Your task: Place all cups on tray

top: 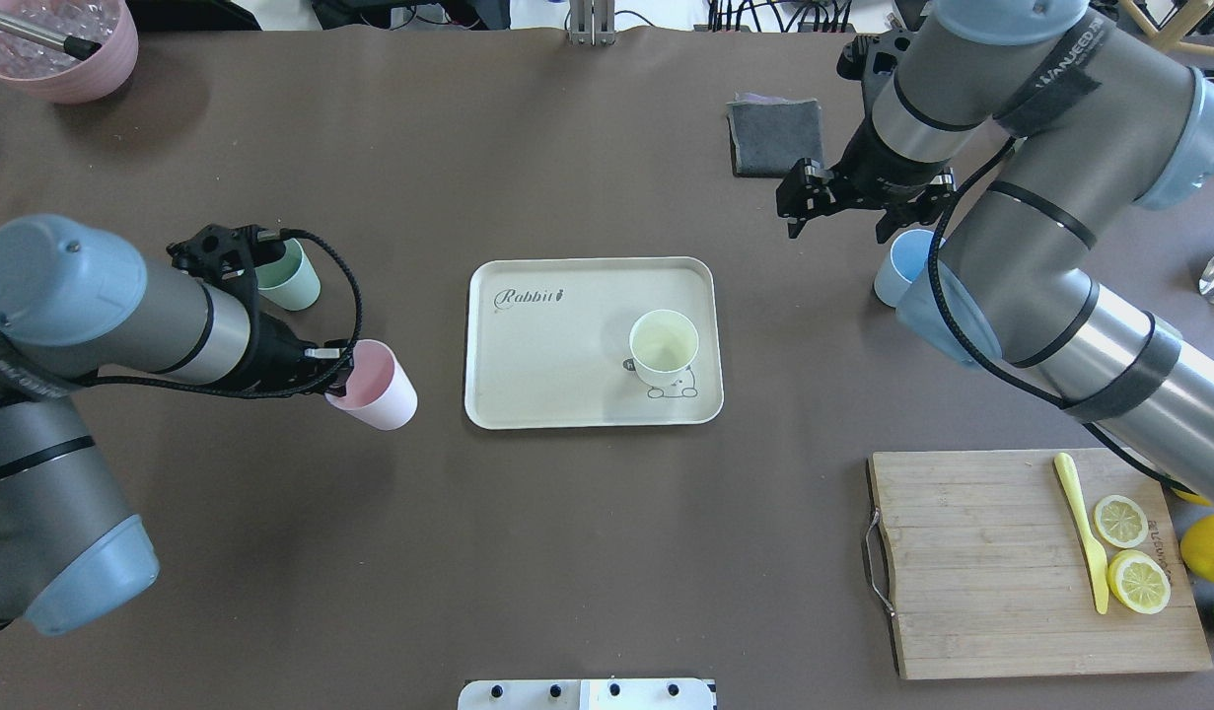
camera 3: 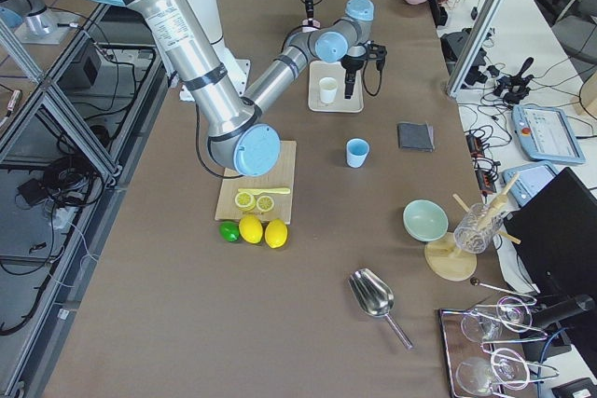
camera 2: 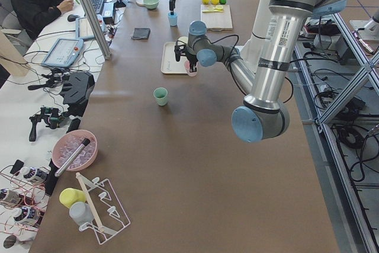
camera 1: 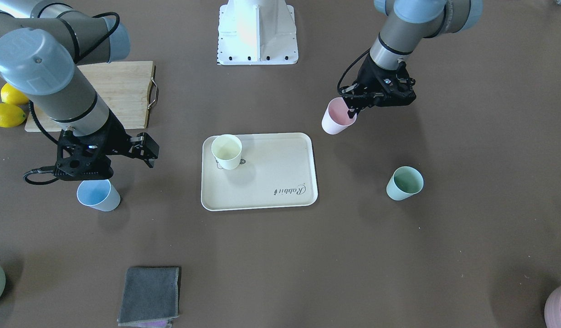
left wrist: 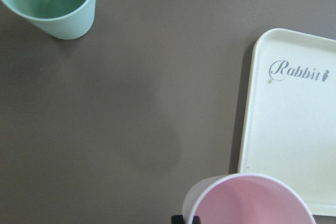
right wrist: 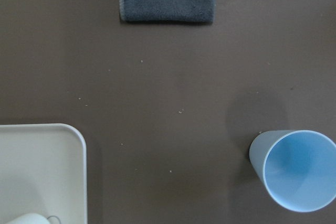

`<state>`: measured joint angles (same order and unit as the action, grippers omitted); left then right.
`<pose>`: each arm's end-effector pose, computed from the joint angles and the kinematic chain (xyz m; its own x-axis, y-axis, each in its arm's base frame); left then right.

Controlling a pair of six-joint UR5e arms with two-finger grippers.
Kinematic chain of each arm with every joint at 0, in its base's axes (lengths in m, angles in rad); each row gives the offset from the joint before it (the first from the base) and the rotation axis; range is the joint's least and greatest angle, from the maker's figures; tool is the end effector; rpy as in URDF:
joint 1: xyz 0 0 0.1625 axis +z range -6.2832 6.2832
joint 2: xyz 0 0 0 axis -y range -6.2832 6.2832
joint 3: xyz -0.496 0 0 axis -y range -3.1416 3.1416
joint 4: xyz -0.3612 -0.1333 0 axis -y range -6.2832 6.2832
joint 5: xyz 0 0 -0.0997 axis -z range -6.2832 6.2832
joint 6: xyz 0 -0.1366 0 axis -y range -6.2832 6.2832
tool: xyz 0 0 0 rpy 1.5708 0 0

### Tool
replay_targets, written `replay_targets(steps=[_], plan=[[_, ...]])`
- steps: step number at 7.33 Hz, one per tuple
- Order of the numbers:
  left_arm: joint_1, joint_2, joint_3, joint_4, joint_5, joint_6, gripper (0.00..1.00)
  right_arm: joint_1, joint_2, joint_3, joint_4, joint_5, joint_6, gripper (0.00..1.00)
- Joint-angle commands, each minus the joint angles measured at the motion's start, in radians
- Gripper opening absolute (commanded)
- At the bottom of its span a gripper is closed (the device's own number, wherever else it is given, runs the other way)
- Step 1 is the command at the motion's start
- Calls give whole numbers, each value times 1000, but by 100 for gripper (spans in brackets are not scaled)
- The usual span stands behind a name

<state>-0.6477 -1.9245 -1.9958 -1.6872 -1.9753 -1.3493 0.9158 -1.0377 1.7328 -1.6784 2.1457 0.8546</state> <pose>0.4219 -0.4190 0.3748 0.5546 -0.1664 -0.8153 0.1926 0.9789 -0.0687 -0.3650 -0.5721 0.3985 0.6989 0.0053 0.7152 -0.0307 0.9993 0.0225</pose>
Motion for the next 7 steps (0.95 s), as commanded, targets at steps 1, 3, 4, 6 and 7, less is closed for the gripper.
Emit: replay_targets(steps=[1, 3, 4, 6, 7], plan=[[-1, -124, 93, 61, 53, -29, 0, 17, -21, -83, 70, -35, -61, 100], [54, -162, 135, 58, 111, -94, 0, 46, -112, -139, 216, -30, -129, 100], [68, -207, 179, 58, 145, -100, 0, 69, -122, -153, 215, -30, -188, 100], [106, -228, 219, 54, 188, -135, 0, 90, -133, -165, 215, -24, -227, 100], [117, -231, 227, 54, 191, -137, 0, 89, -140, -170, 216, -24, -227, 100]])
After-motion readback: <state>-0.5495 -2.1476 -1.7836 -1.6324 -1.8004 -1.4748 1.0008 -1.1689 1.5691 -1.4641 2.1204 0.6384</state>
